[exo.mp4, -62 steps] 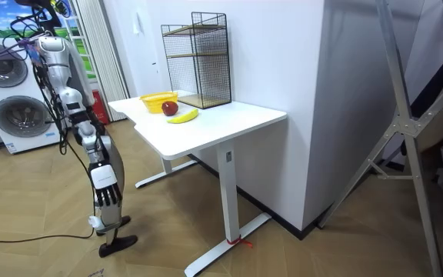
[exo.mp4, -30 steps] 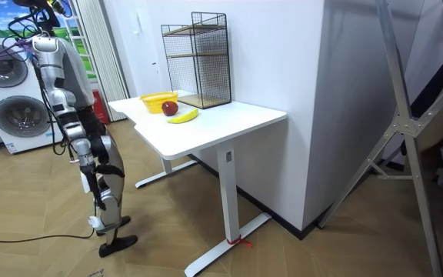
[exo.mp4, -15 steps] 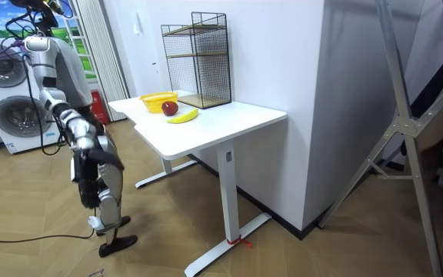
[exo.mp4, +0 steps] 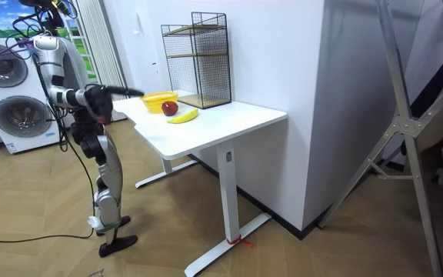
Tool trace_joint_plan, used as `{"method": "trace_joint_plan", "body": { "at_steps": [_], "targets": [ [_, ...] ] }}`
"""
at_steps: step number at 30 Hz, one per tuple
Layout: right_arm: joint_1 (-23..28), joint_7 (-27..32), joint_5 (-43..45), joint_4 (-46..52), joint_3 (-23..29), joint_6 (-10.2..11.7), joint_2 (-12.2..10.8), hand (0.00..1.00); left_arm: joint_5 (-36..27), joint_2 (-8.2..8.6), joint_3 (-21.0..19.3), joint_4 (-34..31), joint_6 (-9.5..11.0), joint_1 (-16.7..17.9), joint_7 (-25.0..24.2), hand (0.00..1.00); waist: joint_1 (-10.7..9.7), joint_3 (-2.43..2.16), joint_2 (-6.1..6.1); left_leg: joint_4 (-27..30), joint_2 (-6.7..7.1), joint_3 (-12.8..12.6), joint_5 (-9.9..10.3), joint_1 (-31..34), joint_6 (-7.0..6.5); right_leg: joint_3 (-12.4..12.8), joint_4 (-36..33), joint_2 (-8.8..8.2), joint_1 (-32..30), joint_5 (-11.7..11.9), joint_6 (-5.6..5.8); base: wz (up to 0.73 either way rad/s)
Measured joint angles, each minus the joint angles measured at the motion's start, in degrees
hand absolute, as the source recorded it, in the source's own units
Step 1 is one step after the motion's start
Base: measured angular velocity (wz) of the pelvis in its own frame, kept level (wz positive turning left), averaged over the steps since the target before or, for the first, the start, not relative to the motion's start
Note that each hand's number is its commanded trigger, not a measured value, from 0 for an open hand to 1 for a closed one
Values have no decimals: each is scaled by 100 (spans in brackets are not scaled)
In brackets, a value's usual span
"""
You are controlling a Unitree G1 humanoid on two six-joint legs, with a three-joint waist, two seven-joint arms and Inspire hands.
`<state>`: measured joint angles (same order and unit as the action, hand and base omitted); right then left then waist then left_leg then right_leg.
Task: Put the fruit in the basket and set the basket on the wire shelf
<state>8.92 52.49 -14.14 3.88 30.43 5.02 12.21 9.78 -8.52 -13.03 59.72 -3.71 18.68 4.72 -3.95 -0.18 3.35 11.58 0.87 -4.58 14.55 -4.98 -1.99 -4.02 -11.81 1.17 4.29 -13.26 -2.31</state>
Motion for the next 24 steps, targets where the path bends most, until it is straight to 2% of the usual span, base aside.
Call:
{"method": "trace_joint_plan", "body": {
  "at_steps": [5,7,10,13,14,16,17,19,24],
  "targets": [
    [-7,-656,453,391,-388,2,262,0,-6,-6,79,80,18,-11,0,0,107,28,31,-15,-15,11,-12,-70,12,-63,15,-6,66,8,-13,3],
    [-33,-1029,459,386,-573,-8,461,0,-6,-23,116,78,20,-6,-1,0,142,51,69,-10,-18,13,-15,-62,14,-78,12,-12,65,10,-16,3],
    [-165,-1612,551,357,-959,-15,564,0,-6,-94,222,178,21,-11,-1,0,155,85,163,6,-29,6,-20,-68,22,-71,15,-13,73,19,-32,0],
    [-174,-2138,535,148,-1297,-20,644,0,-5,-170,338,179,20,-30,-2,0,218,80,220,19,-83,-1,-23,-62,28,-78,26,-15,77,37,-55,0],
    [-176,-2403,533,29,-1410,-103,644,0,-5,-177,369,184,18,-42,-2,0,256,89,255,20,-87,-4,-24,-56,30,-82,27,-14,75,40,-58,0],
    [-208,-2841,534,-146,-1606,-196,644,0,-4,-166,499,198,4,-44,-3,0,319,69,290,26,-83,-1,-23,-21,30,-86,41,-18,52,44,-53,0],
    [-220,-2936,539,-172,-1644,-201,644,0,-1,-162,511,204,1,-44,-3,0,335,68,285,26,-82,0,-23,-20,30,-87,52,-18,56,50,-51,0],
    [-249,-3262,552,-328,-1746,-202,645,0,-1,-166,520,212,-5,-44,-14,0,420,34,239,18,-83,7,-23,-13,29,-91,120,-13,75,84,-44,0],
    [-346,-3788,580,-545,-1961,-203,645,0,0,-172,538,212,-11,-83,-42,0,433,22,109,16,-84,26,-24,-9,30,-118,121,-15,79,92,-40,3]
  ]
}}
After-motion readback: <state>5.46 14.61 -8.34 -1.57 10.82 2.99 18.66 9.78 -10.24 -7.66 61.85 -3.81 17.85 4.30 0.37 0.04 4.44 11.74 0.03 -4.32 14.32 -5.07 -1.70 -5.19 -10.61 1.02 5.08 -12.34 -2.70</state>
